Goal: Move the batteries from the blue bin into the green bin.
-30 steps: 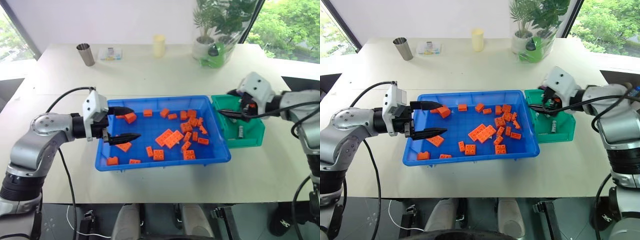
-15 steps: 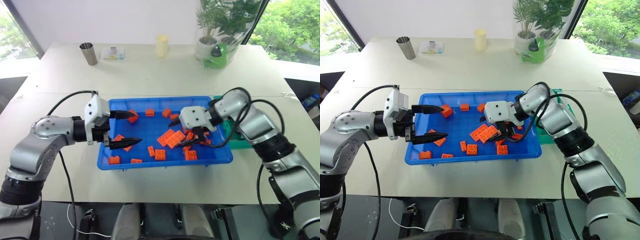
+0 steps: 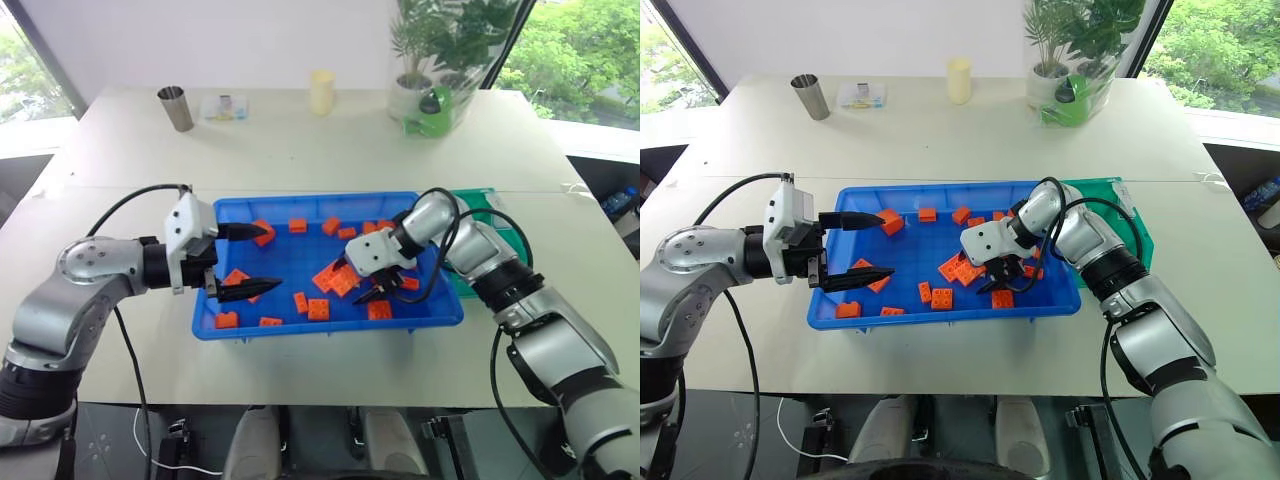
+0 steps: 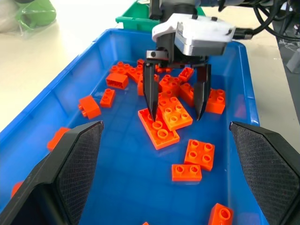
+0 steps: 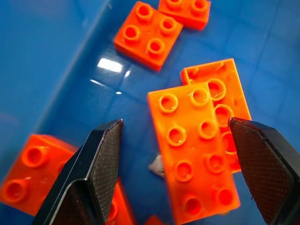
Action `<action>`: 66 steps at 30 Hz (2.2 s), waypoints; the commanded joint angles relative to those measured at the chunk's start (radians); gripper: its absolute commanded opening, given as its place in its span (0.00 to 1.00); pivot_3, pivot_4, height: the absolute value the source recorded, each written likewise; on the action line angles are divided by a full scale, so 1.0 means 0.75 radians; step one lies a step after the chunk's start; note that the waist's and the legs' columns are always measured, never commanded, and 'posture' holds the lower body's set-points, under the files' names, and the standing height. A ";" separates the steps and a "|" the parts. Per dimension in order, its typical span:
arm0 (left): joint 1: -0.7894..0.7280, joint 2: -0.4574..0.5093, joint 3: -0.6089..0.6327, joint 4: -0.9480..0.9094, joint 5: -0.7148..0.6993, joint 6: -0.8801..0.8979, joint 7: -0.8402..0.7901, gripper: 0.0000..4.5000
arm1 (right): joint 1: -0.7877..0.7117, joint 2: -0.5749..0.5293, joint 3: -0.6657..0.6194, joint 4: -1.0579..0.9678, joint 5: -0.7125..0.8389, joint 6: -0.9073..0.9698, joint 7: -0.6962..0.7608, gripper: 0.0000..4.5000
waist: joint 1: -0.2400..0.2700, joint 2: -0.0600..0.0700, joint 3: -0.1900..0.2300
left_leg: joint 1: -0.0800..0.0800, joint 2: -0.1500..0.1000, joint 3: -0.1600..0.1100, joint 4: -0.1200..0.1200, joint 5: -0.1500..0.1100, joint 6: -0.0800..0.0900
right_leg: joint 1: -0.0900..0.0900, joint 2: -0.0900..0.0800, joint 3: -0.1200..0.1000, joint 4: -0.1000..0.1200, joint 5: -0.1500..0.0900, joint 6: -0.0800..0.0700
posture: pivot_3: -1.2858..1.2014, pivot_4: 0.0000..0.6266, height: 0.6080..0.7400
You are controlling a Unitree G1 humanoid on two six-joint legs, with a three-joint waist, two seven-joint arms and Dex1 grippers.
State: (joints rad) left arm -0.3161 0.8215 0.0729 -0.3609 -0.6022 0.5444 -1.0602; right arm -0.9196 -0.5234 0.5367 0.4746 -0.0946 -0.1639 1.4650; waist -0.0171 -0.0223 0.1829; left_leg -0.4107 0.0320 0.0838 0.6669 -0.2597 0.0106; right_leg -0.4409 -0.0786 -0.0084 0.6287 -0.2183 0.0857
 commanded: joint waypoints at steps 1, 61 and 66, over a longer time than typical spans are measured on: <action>-0.017 0.014 0.041 -0.033 -0.022 -0.001 0.004 1.00 | -0.030 0.045 -0.044 -0.017 0.039 0.055 0.015 0.52 | -0.002 0.000 0.000 | 0.001 0.000 0.000 0.000 0.000 0.000 | 0.000 0.000 0.000 0.001 0.000 0.000 | 0.52 0.24 0.97; -0.116 -0.040 -0.035 0.069 0.010 -0.042 -0.062 1.00 | 0.256 -0.160 -0.121 -0.568 -0.003 0.817 -0.296 0.03 | 0.005 -0.001 -0.001 | 0.001 0.000 -0.001 0.000 0.001 -0.002 | 0.000 0.001 0.000 0.001 -0.001 -0.001 | 0.52 0.24 0.97; -0.115 -0.042 -0.038 0.074 0.012 -0.047 -0.065 1.00 | 0.218 -0.160 -0.195 -0.723 0.079 0.956 -0.276 0.01 | 0.005 -0.001 -0.001 | 0.000 0.000 -0.002 0.000 0.001 -0.002 | 0.000 0.001 0.000 0.001 -0.001 -0.001 | 0.52 0.24 0.97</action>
State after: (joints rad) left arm -0.3877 0.7849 0.0251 -0.2944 -0.5973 0.5299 -1.1082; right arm -0.7270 -0.6407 0.4401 0.0013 -0.0685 0.5197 1.2521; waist -0.0134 -0.0233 0.1824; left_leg -0.4104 0.0320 0.0820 0.6668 -0.2591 0.0094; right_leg -0.4410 -0.0778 -0.0084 0.6296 -0.2188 0.0849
